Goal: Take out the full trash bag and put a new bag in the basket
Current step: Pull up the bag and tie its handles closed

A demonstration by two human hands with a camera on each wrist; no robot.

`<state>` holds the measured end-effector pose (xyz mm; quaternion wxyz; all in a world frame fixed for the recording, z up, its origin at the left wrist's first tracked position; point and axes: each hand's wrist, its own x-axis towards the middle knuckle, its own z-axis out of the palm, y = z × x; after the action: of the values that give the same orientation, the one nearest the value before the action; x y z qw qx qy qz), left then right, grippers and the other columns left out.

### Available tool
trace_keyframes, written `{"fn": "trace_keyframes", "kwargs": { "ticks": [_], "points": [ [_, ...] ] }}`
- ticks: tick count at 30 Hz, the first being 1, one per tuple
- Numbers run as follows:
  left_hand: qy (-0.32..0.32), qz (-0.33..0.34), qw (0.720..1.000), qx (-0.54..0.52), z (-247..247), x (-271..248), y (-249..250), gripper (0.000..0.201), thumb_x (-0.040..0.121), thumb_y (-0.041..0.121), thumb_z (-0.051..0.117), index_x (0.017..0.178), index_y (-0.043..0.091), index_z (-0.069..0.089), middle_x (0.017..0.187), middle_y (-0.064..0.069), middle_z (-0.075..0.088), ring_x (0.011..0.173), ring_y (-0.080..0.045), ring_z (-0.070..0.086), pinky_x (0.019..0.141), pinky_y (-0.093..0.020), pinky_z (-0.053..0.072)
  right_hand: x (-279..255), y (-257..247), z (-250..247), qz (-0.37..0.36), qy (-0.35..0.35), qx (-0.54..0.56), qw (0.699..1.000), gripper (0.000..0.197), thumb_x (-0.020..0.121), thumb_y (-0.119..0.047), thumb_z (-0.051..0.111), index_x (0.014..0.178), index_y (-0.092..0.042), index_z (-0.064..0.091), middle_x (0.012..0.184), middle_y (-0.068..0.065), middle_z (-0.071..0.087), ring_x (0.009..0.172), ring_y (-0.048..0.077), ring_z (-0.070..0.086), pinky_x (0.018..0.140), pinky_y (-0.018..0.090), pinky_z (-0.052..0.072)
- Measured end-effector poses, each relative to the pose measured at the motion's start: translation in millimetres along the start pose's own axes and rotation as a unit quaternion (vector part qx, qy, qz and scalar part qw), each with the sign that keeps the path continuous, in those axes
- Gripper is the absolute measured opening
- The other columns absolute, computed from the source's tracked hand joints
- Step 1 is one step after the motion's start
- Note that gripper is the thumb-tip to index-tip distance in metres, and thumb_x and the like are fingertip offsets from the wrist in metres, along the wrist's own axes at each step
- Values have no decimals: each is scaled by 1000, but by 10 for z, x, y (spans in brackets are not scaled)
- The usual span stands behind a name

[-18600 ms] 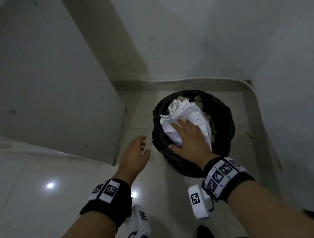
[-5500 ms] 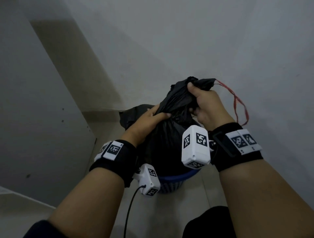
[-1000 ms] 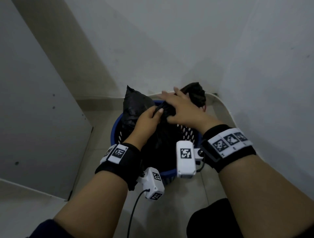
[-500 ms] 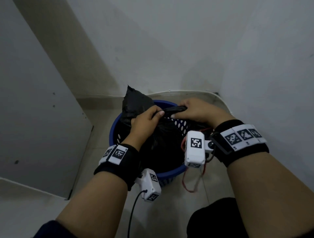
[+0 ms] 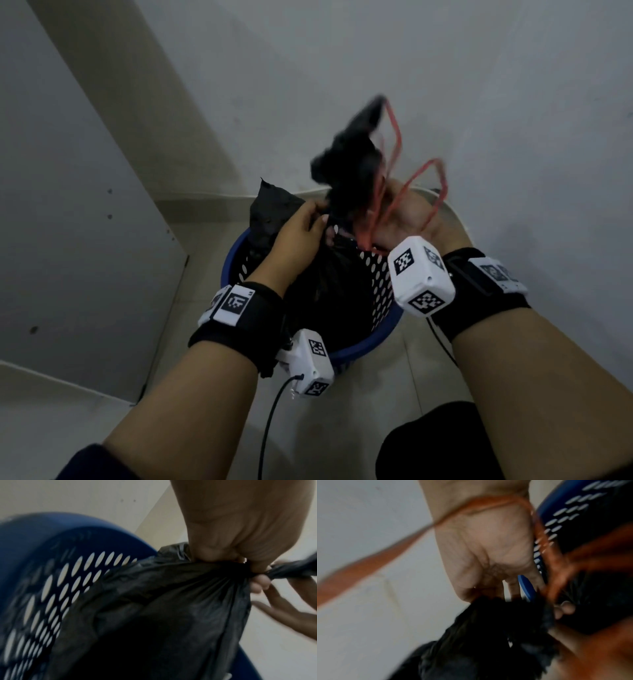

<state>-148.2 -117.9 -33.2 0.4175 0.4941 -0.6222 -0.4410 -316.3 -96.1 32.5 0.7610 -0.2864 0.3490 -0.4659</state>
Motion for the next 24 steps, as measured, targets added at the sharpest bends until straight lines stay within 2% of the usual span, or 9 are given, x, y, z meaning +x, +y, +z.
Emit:
{"fn": "trace_keyframes", "kwargs": {
  "ticks": [2, 5, 7, 10, 14, 18, 19, 21, 24],
  "points": [
    [-22, -1, 1000, 10, -6, -2, -11, 20, 103, 18, 41, 110, 19, 60, 74, 4, 59, 65, -7, 54, 75, -28, 45, 91, 8, 0, 0, 11, -44, 999, 31, 84, -16, 51, 108, -11, 70, 106, 10, 66, 94, 23, 64, 88, 38, 53],
    [-44, 3, 999, 10, -31, -42, -12, 17, 101, 28, 45, 96, 24, 61, 68, 11, 55, 65, -6, 50, 73, -29, 41, 187, 83, -16, -58, 114, -239, 963, 50, 89, 2, 40, 133, -14, 56, 113, 12, 62, 83, 17, 60, 75, 28, 49],
    [-47, 30, 998, 21, -32, -58, -29, 18, 95, 41, 53, 86, 26, 58, 67, 15, 54, 66, -4, 49, 71, -29, 40, 237, 126, -46, -111, 142, -484, 856, 56, 87, 4, 47, 135, -24, 56, 122, 9, 58, 91, 15, 61, 81, 24, 49],
    [-24, 42, 999, 8, -35, -69, -48, 25, 95, 40, 53, 87, 16, 56, 71, 7, 53, 67, -8, 47, 71, -32, 40, 273, 129, -134, -118, 164, -708, 677, 46, 74, -27, 76, 118, -37, 66, 112, -1, 57, 110, 19, 57, 96, 34, 46],
    [28, 20, 999, -35, -44, -55, -2, 23, 100, 27, 50, 84, 15, 60, 76, -2, 66, 73, -13, 62, 80, -34, 50, 246, 131, -83, -118, 188, -778, 588, 43, 63, -50, 79, 101, -32, 68, 110, 2, 43, 112, 24, 41, 93, 37, 41],
    [41, 32, 998, 31, -27, -43, 30, 22, 99, 27, 52, 94, 9, 63, 72, 10, 59, 59, 7, 51, 68, -21, 43, 235, 117, -62, -173, 171, -755, 609, 17, 72, -25, 71, 88, -18, 71, 121, 5, 50, 113, 27, 46, 91, 27, 38],
    [31, 36, 998, 47, -26, -38, 19, 19, 97, 28, 56, 99, 10, 62, 74, 13, 59, 61, 9, 51, 67, -17, 42, 229, 100, -69, -176, 154, -746, 624, 5, 75, -18, 67, 79, -21, 68, 110, 5, 57, 104, 26, 53, 79, 24, 39],
    [12, 43, 998, 52, -29, -47, 23, 18, 92, 25, 65, 106, 14, 63, 85, 14, 64, 71, 12, 57, 70, -9, 42, 189, 93, -66, -141, 139, -741, 641, 21, 79, -12, 61, 65, -25, 51, 82, 0, 59, 85, 23, 58, 58, 24, 35],
    [30, 54, 997, 46, -41, -22, -22, 8, 93, 19, 63, 100, 18, 66, 88, 7, 68, 73, 12, 58, 73, -9, 43, 172, 83, -90, -110, 117, -706, 690, 15, 78, -13, 60, 87, -21, 51, 82, 1, 59, 82, 25, 58, 62, 28, 38]
  ]
}}
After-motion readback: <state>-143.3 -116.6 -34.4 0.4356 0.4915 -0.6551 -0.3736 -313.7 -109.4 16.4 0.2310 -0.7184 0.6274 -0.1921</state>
